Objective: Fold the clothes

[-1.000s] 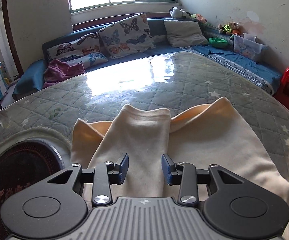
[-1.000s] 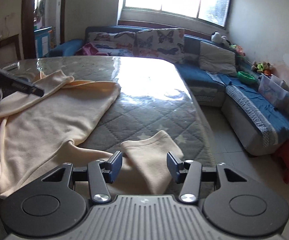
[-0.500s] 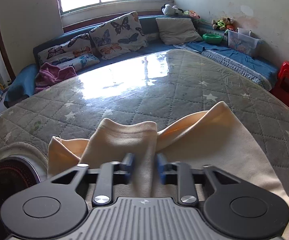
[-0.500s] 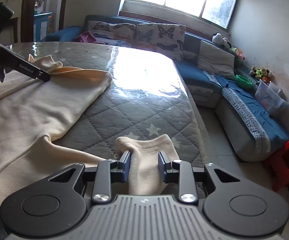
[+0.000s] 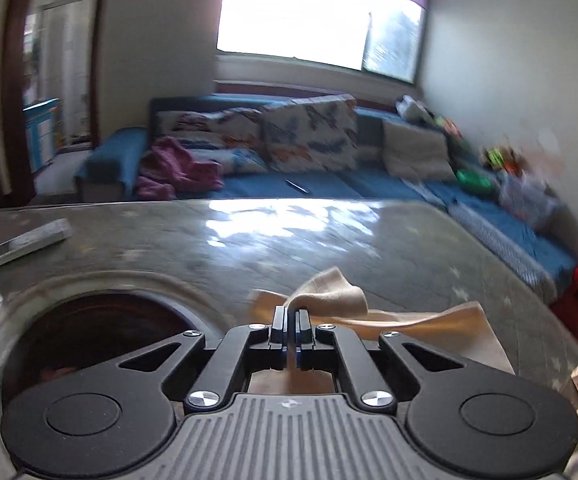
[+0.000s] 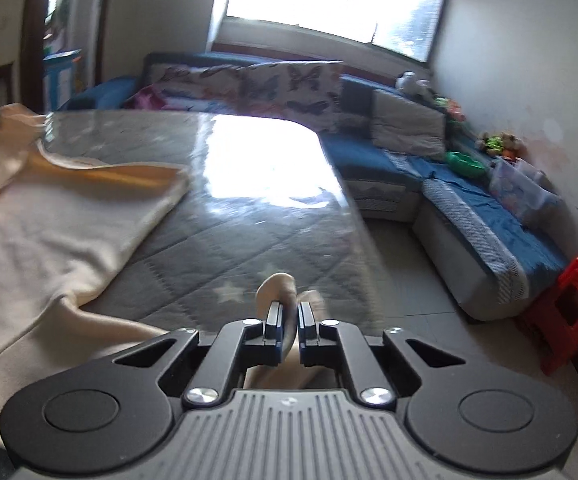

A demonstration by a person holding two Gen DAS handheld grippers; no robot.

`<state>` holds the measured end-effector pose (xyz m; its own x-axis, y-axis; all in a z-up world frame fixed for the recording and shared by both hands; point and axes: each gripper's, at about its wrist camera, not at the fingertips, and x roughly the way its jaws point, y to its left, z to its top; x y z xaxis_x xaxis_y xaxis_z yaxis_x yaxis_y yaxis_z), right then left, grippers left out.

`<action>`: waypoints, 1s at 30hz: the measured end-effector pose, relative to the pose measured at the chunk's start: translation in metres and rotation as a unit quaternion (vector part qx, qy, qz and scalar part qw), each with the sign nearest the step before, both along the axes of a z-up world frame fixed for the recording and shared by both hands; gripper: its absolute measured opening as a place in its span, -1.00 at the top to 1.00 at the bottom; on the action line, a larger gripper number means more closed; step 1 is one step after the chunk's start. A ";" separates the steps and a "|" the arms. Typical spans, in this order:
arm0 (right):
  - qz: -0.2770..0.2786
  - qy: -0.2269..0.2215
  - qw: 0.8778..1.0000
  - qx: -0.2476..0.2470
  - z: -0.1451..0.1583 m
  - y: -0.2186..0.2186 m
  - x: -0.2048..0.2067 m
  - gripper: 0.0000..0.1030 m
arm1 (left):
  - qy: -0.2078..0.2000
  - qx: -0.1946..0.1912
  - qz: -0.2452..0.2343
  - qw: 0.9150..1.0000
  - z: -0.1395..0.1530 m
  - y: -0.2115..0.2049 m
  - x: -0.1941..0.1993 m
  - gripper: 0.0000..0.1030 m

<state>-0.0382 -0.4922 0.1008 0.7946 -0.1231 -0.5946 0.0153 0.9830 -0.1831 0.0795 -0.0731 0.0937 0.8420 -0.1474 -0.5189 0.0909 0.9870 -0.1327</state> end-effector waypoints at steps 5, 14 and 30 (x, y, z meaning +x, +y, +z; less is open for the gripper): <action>-0.088 -0.019 0.996 0.009 0.005 -0.049 -0.020 0.91 | -0.020 -0.017 0.080 0.996 0.015 0.067 -0.050 0.93; -0.130 0.026 0.991 0.028 -0.024 -0.075 -0.026 0.86 | 0.028 0.002 0.184 0.982 -0.021 0.138 -0.116 0.94; -0.107 0.006 0.994 0.003 0.002 -0.056 -0.039 0.47 | 0.044 0.002 0.210 0.977 -0.036 0.153 -0.133 0.73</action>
<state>-0.0768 -0.5481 0.1024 0.7435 -0.2845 -0.6052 0.2216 0.9587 -0.1785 -0.0537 0.0795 0.0581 0.7800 0.2040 -0.5916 -0.3339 0.9352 -0.1178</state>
